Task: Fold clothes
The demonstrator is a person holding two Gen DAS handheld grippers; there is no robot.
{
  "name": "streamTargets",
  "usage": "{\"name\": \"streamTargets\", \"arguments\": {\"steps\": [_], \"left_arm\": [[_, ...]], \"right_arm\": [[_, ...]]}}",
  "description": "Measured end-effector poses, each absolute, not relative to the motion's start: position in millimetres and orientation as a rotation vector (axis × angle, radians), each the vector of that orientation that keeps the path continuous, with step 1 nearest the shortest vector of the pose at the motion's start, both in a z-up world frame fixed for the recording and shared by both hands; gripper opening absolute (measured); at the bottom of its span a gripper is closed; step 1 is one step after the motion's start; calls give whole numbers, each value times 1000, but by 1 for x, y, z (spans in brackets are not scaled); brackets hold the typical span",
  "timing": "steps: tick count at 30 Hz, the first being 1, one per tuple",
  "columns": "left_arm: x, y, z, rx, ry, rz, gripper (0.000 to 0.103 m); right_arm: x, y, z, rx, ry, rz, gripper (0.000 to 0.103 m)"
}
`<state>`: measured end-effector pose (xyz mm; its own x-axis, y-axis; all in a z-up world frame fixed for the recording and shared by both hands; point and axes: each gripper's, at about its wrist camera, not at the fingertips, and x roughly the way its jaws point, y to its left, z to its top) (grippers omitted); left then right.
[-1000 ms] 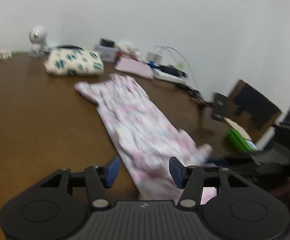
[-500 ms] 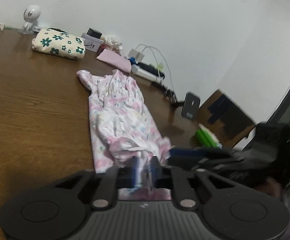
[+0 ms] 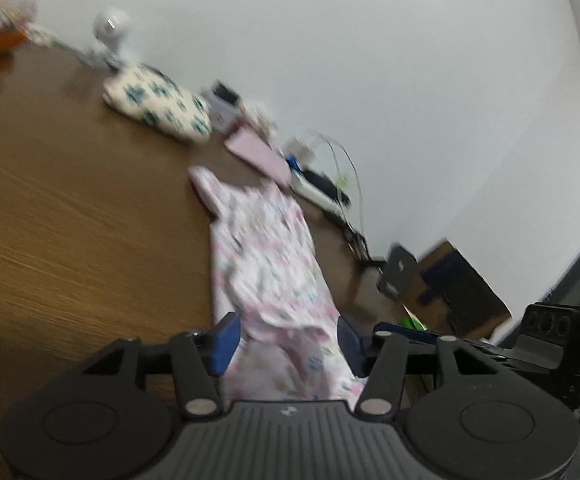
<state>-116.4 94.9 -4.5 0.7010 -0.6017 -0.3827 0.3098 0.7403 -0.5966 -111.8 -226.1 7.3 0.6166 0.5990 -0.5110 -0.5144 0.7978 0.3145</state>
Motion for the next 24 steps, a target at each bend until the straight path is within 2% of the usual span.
{"name": "streamTargets", "arguments": {"steps": [4,5,6,11,12,13,14,15,16,18,21,24], "left_arm": [[-136,105,7,-489,570,-533,60],[-141,105,9,-478,566,-538,60],[-145,103,10,-467,564,-547,62],[-149,77,2,-401,581,-614,65],[-146,71,-1,-390,593,-628,62],[-140,65,-4,-379,618,-634,46],[-134,60,-8,-365,654,-632,29],[-127,55,-11,-346,691,-624,0],[-124,51,-14,-323,715,-606,4],[-122,46,-16,-280,730,-573,4],[-128,48,-19,-280,736,-543,4],[-134,53,-24,-310,749,-514,4]], "right_arm": [[-80,-184,-8,120,720,713,58],[-74,-176,-14,122,754,707,41],[-70,-171,-19,123,778,687,10],[-88,-195,4,227,686,589,9],[-90,-201,8,233,672,563,9],[-91,-206,11,227,662,535,9],[-88,-207,10,216,666,515,9],[-84,-207,6,201,679,502,13],[-79,-207,1,187,691,488,16],[-70,-203,-11,159,730,510,36],[-78,-211,-3,153,682,539,46],[-103,-230,15,135,620,591,62]]}}
